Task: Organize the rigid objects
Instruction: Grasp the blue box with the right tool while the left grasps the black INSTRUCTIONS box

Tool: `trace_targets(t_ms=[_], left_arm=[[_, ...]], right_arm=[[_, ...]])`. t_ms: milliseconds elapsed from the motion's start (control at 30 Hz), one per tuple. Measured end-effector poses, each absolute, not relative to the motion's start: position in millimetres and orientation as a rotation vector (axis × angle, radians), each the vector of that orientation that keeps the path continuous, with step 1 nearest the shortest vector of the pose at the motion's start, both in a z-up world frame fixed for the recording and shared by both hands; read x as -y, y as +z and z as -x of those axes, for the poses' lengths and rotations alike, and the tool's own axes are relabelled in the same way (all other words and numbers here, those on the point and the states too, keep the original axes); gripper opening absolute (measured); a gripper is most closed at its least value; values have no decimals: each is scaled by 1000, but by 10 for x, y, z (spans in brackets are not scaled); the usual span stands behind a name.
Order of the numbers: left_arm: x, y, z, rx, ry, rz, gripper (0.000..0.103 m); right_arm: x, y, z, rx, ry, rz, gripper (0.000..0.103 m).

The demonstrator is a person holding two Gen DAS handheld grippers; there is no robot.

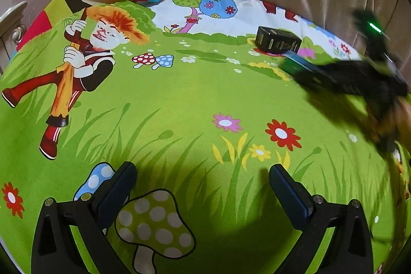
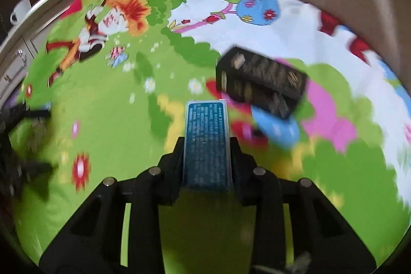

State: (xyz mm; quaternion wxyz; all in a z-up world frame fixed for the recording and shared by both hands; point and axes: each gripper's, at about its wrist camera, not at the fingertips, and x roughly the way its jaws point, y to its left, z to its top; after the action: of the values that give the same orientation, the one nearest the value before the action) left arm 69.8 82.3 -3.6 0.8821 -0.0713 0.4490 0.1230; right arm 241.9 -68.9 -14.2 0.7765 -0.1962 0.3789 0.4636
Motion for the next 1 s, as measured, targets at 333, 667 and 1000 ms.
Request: trace_targets(t_ms=[333,667,1000], left_arm=[[-664,10,-1635,-1024,20,-59,103],[-282,-50,-3328,-1036,-319,-363,103],[20,181,-2321,-997,-242,-190,40]], right_arm=[[1828,-66,-1345,-894,664,245,37],[1974,-50,-1206,-890,635,202,38],[2018,-62,-1237,-907,665,133,38]])
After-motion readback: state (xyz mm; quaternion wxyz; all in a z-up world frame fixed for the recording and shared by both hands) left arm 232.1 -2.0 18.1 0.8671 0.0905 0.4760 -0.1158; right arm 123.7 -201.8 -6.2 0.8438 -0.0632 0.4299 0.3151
